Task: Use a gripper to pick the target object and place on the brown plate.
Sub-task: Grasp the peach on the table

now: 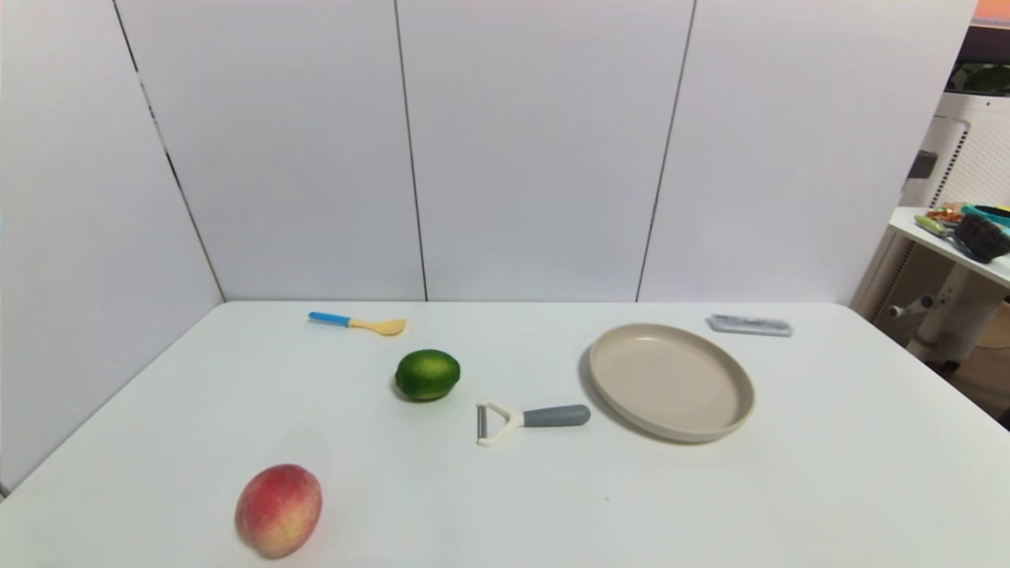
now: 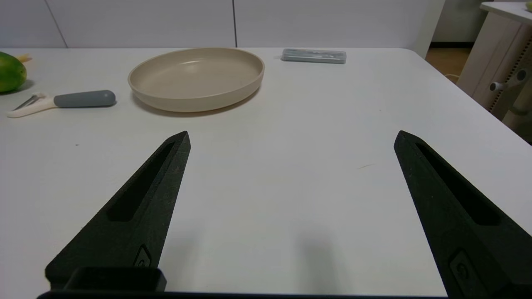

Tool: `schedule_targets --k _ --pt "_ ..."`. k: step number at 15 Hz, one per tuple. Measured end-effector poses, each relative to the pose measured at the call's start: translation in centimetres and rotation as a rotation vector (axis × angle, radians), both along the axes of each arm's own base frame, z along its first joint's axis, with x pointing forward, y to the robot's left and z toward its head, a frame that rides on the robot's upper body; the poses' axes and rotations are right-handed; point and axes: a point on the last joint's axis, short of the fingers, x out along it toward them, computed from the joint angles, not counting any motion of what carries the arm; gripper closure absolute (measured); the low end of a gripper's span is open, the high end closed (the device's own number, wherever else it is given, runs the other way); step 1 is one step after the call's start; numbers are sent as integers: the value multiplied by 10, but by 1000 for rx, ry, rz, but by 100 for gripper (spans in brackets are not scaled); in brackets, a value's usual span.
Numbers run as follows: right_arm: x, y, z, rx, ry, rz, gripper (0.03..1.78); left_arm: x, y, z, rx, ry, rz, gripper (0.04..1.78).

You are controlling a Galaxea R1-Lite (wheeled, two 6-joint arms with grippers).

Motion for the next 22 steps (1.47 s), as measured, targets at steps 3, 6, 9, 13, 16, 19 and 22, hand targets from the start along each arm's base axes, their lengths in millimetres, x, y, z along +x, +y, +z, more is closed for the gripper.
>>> schedule_targets --k 3,6,9,13,16,19,22 --pt "0 0 0 0 0 0 12 38 -4 66 110 77 -166 13" --pt "0 0 0 0 0 0 12 76 -8 100 254 257 -423 13" --pt "0 0 0 0 0 0 12 105 -12 102 376 493 -669 13" --pt "0 0 0 0 0 0 12 147 -17 81 453 725 -899 13" --pt "0 0 0 0 0 0 12 177 -22 65 446 800 -949 13" --pt "0 0 0 0 0 0 12 204 -24 54 452 790 -944 13" --pt "0 0 0 0 0 0 12 216 -25 44 446 823 -943 13"
